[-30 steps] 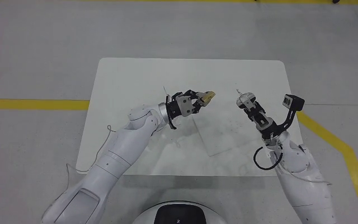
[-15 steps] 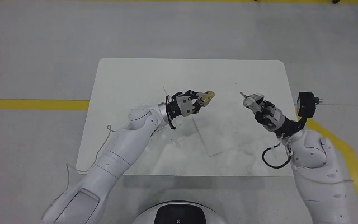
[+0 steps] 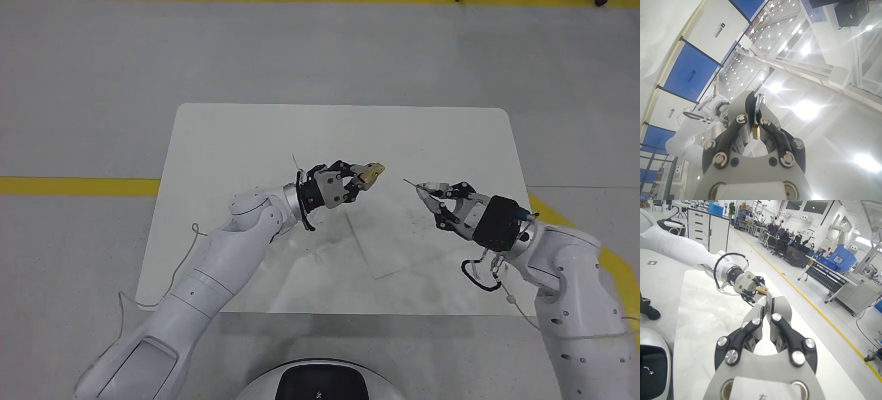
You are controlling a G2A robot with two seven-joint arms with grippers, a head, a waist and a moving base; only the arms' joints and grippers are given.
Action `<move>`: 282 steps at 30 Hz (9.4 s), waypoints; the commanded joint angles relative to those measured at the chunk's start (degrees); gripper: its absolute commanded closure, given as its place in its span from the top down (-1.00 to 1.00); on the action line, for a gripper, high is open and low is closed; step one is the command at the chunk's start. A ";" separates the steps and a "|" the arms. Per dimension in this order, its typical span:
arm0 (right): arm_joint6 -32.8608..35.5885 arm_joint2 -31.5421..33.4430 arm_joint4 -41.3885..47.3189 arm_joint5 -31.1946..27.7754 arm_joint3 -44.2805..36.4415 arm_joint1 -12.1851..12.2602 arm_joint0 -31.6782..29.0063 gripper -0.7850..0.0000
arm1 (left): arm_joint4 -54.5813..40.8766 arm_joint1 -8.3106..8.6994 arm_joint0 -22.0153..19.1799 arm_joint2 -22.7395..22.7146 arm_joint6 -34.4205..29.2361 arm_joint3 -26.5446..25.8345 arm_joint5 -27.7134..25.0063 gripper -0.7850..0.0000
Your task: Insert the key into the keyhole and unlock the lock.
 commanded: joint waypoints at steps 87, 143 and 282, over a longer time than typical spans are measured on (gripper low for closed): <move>19.86 -19.62 -63.32 -0.28 -18.80 3.03 5.41 -1.00 | 20.19 -3.83 -10.14 6.28 8.32 3.68 13.13 -1.00; -1.32 -10.90 6.21 -2.82 5.09 2.05 9.03 -1.00 | 23.13 -3.82 -6.64 0.35 1.25 6.43 -10.50 -1.00; 24.78 -15.76 32.52 19.19 12.37 4.98 13.51 1.00 | 44.63 -2.54 -1.60 -4.42 7.00 -5.16 -12.31 -1.00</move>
